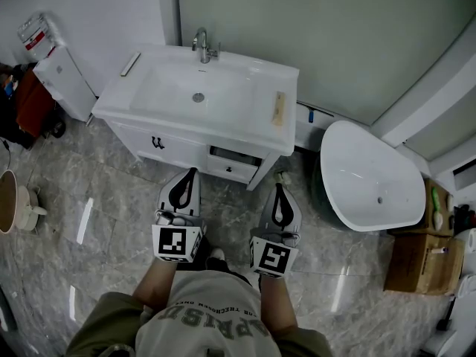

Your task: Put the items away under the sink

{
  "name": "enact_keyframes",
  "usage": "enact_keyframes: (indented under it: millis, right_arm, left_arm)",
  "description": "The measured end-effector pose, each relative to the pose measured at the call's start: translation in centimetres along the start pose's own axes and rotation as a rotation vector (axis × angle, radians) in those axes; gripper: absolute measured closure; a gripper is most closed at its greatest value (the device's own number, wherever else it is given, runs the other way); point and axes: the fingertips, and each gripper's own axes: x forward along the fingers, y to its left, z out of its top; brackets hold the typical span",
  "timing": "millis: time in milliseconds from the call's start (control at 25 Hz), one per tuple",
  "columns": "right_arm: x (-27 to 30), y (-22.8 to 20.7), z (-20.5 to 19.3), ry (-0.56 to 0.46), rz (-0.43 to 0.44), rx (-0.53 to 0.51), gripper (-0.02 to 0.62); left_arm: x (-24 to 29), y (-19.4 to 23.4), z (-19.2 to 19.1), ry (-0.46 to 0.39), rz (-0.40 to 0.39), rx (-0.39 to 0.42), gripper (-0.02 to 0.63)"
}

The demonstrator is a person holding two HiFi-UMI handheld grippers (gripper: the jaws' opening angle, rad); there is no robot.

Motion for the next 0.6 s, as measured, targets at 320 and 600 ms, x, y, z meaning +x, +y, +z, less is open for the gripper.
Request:
enact_keyframes:
  millis: [320, 600]
  right_arm:
    - [0.2, 0.1, 0.4, -0.009, 0.010, -0.010, 0.597]
    - [0.5, -0.1, 1.4, -0.014, 0.020, -0.049, 0.597]
  left_arm:
    - [0.1, 0.0, -0.1, 0.002, 0.003, -0.001, 0.597]
    - [0.3, -0.1, -0.4, 0.006, 0.009, -0.004, 0.597]
